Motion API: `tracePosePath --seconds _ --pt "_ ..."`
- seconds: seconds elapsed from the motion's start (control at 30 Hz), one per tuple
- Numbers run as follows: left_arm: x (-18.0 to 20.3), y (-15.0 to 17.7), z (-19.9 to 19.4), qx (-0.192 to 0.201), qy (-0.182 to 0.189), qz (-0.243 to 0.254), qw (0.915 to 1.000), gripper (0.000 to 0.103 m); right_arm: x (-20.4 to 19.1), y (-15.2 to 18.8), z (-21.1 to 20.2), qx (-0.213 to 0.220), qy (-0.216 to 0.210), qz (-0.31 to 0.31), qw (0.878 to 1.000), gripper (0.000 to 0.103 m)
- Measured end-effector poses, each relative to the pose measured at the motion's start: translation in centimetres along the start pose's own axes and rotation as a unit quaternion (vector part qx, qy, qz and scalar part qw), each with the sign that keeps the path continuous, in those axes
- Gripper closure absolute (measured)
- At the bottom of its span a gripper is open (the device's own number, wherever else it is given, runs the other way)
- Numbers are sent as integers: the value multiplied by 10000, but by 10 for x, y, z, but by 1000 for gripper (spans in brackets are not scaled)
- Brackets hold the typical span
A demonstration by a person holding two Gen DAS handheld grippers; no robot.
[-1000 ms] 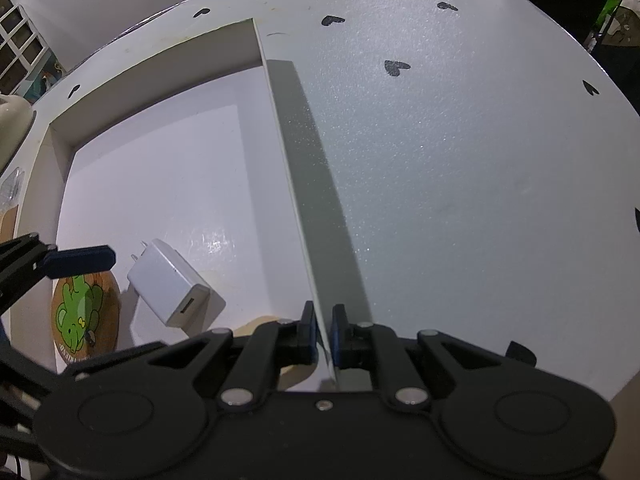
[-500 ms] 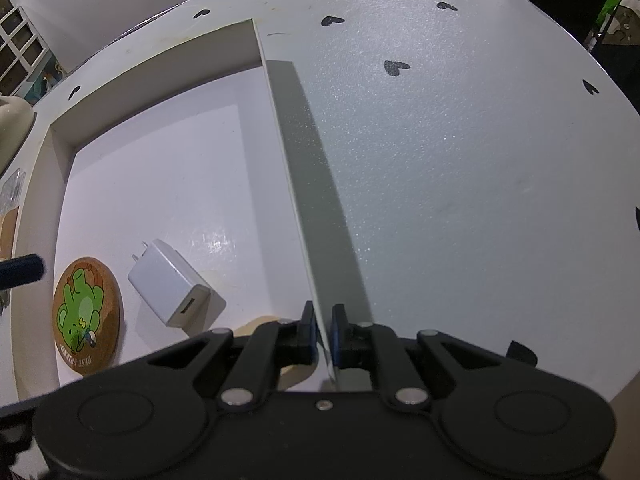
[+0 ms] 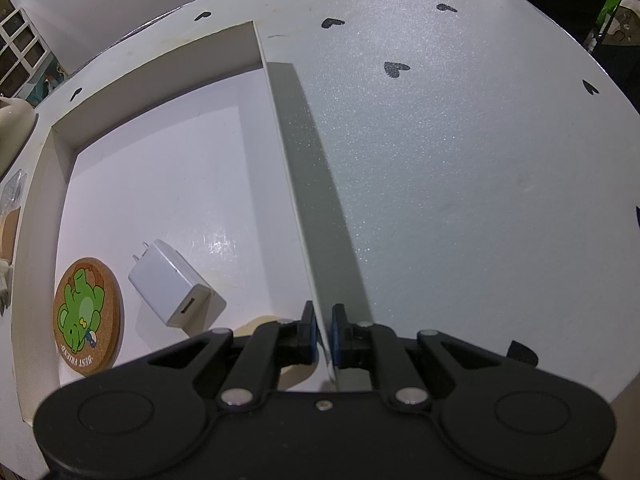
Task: Organize rigid objects
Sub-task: 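Move the left tool back to the beige holder with white cylinder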
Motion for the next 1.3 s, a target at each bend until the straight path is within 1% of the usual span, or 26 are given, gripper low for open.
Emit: tracePosePath --seconds 0.07,0.17,0.3,0.43,0.6,0.7,0.77,0.83,0.87,0.93,1.0,1.03,1.13,1.2,1.3 --pt "-18 4 -5 85 -202 -278 9994 0 0 0 0 -2 -2 -7 10000 95" --pt "-44 10 -13 203 -540 -721 9957 0 0 0 0 2 0 -3 10000 95" --pt "-76 18 -24 344 -895 -1313 9867 0 0 0 0 0 1 -5 10000 95" --pt "-104 26 -30 365 -1251 -1668 9773 0 0 1 0 0 -1 -3 10000 95" --pt "-134 33 -35 354 -1815 -1826 9656 0 0 1 0 2 0 -2 10000 95" --pt "-149 38 -42 455 -2031 -1935 9588 1 0 1 0 5 -1 -1 10000 95" --pt "-158 42 -46 452 -2144 -1995 9551 4 0 1 0 2 0 -3 10000 95" --pt "-166 47 -47 425 -2269 -2032 9515 11 0 1 -1 2 -2 -3 10000 95" --pt "-168 48 -47 423 -2314 -2064 9498 12 0 1 -1 2 -2 -3 10000 95" --pt "-175 50 -49 473 -2429 -2150 9447 20 0 1 -1 2 0 -3 10000 95" --pt "-180 52 -51 545 -2496 -2252 9402 20 0 1 -1 4 1 -3 10000 95" --pt "-183 52 -51 558 -2525 -2285 9386 22 0 1 -1 3 1 -2 10000 95" --pt "-187 53 -48 469 -2610 -2288 9367 27 0 1 -1 3 1 -5 10000 94" --pt "-187 55 -45 378 -2624 -2251 9376 28 0 1 -1 2 1 -2 10000 94" --pt "-184 57 -46 319 -2645 -2169 9391 32 0 1 -1 4 1 1 10000 94"
Point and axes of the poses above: each gripper's, at about its wrist camera, not at the fingertips, and z roughly the way its jaws point, x to its right, y to its underside, the point moved 6 cm from there along z, roughly the way its jaws point
